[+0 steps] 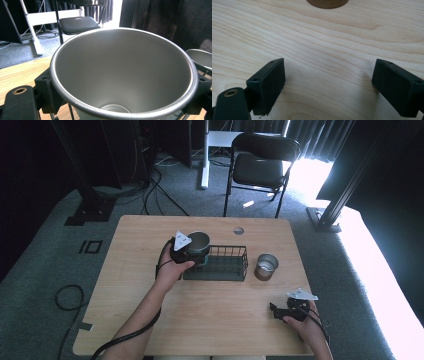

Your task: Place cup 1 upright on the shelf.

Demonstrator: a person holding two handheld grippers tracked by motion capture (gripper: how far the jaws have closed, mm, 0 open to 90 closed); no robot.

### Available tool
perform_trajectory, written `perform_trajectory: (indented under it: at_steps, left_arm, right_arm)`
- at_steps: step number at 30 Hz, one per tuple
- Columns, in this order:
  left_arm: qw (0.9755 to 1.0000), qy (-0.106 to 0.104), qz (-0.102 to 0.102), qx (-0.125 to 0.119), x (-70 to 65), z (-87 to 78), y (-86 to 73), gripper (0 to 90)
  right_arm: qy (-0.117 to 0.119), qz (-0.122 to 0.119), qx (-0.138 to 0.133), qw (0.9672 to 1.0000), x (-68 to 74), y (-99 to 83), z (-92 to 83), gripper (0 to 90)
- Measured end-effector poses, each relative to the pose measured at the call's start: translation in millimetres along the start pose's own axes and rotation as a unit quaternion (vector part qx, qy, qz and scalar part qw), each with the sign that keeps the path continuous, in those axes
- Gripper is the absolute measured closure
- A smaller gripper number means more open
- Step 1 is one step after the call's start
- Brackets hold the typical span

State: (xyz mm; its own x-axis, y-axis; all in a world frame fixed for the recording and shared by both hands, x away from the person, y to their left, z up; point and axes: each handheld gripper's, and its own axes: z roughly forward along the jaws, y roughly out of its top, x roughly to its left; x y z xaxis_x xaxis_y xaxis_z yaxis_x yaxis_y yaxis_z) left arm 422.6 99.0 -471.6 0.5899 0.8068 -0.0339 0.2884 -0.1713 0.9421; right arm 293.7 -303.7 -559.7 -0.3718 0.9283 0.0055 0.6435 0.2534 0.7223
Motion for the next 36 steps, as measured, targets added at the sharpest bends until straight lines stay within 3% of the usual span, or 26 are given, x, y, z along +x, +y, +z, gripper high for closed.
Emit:
perform_trajectory:
  at_steps: [12,19,28,36]
  left_arm:
    - [0.9998,-0.004,0.017,0.011,-2.7,3.6,-6.5,13.4]
    - [0.9996,-0.014,0.007,0.022,-3.5,1.5,-6.0,9.2]
    - [0.9998,-0.009,0.008,0.019,-3.0,-11.6,-4.4,8.4]
    - [0.9994,-0.009,0.01,0.031,1.6,-23.3,-10.1,8.5]
  right_arm:
    - [0.0,0.0,0.0,1.0,0.0,0.0,0.0,11.1]
    - [0.0,0.0,0.0,1.0,0.0,0.0,0.0,11.0]
    - [0.0,0.0,0.0,1.0,0.0,0.0,0.0,11.1]
    - [0.0,0.0,0.0,1.0,0.0,0.0,0.0,11.0]
